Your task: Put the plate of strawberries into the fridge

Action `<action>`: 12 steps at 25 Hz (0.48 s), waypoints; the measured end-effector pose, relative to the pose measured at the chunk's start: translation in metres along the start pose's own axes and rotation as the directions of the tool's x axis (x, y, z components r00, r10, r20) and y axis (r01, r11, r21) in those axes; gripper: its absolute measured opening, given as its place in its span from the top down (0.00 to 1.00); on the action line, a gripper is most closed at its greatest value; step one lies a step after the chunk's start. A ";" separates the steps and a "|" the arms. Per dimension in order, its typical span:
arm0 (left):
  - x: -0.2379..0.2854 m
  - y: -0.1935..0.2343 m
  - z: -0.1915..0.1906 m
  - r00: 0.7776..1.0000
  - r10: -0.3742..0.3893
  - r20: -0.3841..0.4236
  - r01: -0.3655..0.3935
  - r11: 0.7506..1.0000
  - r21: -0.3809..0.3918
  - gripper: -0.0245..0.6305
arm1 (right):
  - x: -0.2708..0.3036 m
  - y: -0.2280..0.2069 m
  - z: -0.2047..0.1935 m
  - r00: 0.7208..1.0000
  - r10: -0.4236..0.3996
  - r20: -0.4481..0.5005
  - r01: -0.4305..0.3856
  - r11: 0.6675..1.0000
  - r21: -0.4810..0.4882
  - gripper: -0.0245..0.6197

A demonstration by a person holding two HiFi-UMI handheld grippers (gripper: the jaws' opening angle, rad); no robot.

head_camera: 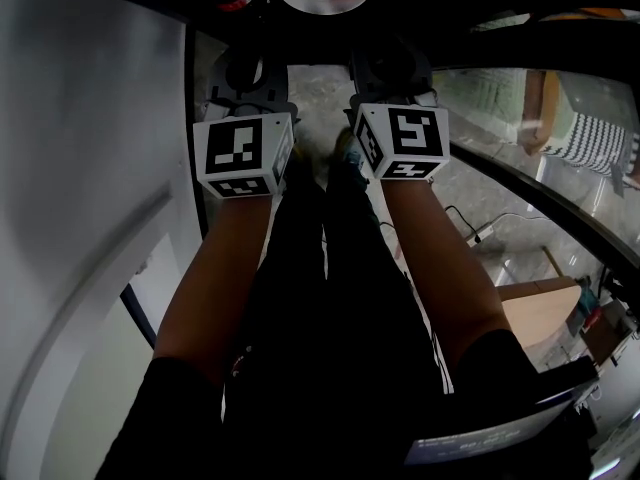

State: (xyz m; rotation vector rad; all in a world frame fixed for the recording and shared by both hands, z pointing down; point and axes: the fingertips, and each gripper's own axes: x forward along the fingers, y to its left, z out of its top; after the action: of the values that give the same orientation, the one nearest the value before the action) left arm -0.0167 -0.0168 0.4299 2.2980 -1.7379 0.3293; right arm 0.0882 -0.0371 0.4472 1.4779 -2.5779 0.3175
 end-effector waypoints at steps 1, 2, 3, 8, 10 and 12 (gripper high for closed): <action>0.001 0.000 0.000 1.000 -0.001 0.000 0.001 1.000 0.001 0.96 | -0.002 -0.001 0.002 1.000 -0.002 0.006 0.002 1.000 -0.002 0.84; 0.002 -0.001 -0.001 1.000 -0.001 0.001 0.001 1.000 0.003 0.96 | -0.004 -0.002 0.004 1.000 -0.005 0.011 0.005 1.000 -0.003 0.84; 0.003 -0.001 -0.001 1.000 -0.001 0.001 0.001 1.000 0.006 0.96 | -0.006 -0.002 0.005 1.000 -0.007 0.015 0.007 1.000 -0.003 0.84; 0.002 -0.004 0.000 1.000 0.000 0.004 0.000 1.000 0.025 0.96 | -0.016 -0.005 0.010 1.000 -0.013 0.026 0.013 1.000 0.004 0.84; 0.002 -0.005 0.000 1.000 0.000 0.003 0.000 1.000 0.029 0.96 | -0.018 -0.006 0.013 0.999 -0.012 0.031 0.012 1.000 0.004 0.84; 0.002 -0.007 0.001 1.000 0.000 0.004 0.000 1.000 0.030 0.96 | -0.020 -0.006 0.016 0.999 -0.007 0.037 0.007 1.000 -0.002 0.84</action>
State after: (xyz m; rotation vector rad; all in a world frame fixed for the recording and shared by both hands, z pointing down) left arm -0.0095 -0.0172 0.4291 2.3212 -1.7465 0.3534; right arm 0.1034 -0.0275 0.4277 1.5058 -2.5997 0.2889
